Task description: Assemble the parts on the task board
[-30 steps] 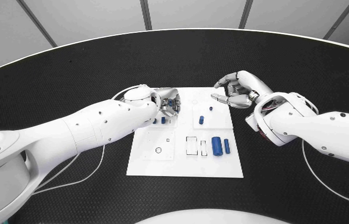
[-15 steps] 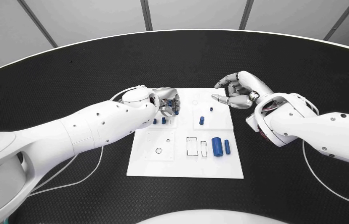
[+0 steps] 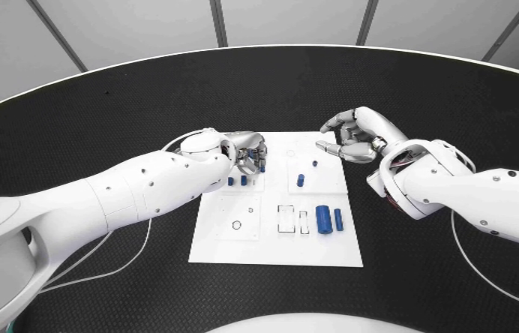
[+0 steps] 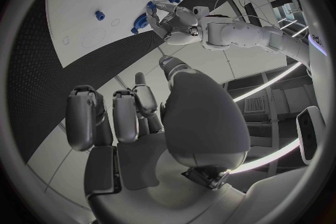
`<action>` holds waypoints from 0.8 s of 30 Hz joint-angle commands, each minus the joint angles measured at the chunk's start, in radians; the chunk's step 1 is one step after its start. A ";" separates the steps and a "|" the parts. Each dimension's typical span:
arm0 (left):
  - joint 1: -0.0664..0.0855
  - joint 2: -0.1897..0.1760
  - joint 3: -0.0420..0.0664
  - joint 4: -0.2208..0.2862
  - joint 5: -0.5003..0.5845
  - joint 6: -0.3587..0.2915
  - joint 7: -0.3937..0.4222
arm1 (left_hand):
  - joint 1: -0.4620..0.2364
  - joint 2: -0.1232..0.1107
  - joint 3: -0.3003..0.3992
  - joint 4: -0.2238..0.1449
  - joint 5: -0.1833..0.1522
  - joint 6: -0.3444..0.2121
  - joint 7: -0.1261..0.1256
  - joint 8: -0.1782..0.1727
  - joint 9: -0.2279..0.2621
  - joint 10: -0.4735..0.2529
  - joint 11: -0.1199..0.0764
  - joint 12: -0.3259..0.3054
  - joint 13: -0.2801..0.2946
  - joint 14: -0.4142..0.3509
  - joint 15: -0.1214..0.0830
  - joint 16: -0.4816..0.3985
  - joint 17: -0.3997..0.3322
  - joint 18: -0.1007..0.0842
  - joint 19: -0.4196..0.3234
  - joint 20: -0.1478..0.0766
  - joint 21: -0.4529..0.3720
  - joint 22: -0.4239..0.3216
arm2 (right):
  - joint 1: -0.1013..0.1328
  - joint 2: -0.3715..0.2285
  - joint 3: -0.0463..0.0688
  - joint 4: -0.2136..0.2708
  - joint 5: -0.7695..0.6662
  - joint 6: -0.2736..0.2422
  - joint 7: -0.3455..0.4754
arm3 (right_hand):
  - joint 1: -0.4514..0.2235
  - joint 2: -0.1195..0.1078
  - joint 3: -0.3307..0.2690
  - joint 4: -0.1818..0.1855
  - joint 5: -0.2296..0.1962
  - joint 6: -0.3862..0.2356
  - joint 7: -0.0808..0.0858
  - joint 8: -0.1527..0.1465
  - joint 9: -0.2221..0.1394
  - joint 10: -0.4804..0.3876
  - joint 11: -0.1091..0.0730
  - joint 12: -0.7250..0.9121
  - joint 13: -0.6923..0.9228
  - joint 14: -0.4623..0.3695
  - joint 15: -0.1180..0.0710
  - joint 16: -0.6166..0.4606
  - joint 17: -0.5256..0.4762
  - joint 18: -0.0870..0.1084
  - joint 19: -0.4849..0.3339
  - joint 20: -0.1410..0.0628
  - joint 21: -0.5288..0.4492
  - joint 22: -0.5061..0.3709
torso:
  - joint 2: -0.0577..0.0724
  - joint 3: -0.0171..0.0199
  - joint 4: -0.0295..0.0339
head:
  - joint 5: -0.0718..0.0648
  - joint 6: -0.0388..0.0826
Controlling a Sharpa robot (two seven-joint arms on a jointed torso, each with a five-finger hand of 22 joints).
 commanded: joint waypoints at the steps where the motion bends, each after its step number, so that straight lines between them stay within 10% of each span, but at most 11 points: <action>1: 0.000 0.000 0.000 -0.003 0.000 0.002 -0.005 | -0.010 -0.003 -0.002 0.002 -0.007 0.006 0.000 -0.006 -0.001 0.008 0.000 -0.010 -0.003 -0.001 -0.005 0.006 -0.001 -0.020 0.005 -0.001 0.001 -0.003 | 0.000 -0.001 0.000 0.001 0.000 -0.001 0.000 | 0.004 0.004 0.005 -0.001 0.006 0.001 -0.002 0.006 -0.001 0.007 0.003 0.003 0.001 0.043 -0.006 -0.001 0.010 0.005 0.019 -0.005 0.000 0.166 | 0.001 0.0004 0.0005 | -0.001 0.001; 24: 0.000 -0.010 0.000 0.007 0.035 -0.015 0.000 | -0.104 -0.078 -0.134 0.046 -0.002 -0.077 0.030 -0.078 -0.024 -0.058 0.033 -0.085 -0.013 -0.006 0.024 0.017 -0.009 -0.014 -0.011 0.026 -0.019 -0.031 | 0.000 -0.001 0.000 -0.004 0.000 -0.001 0.000 | 0.003 0.002 0.006 -0.001 0.010 0.002 -0.002 0.007 -0.002 0.006 0.002 0.002 -0.001 0.043 -0.007 -0.002 0.009 0.005 0.019 -0.006 -0.001 0.165 | 0.001 0.0000 0.0004 | 0.000 0.004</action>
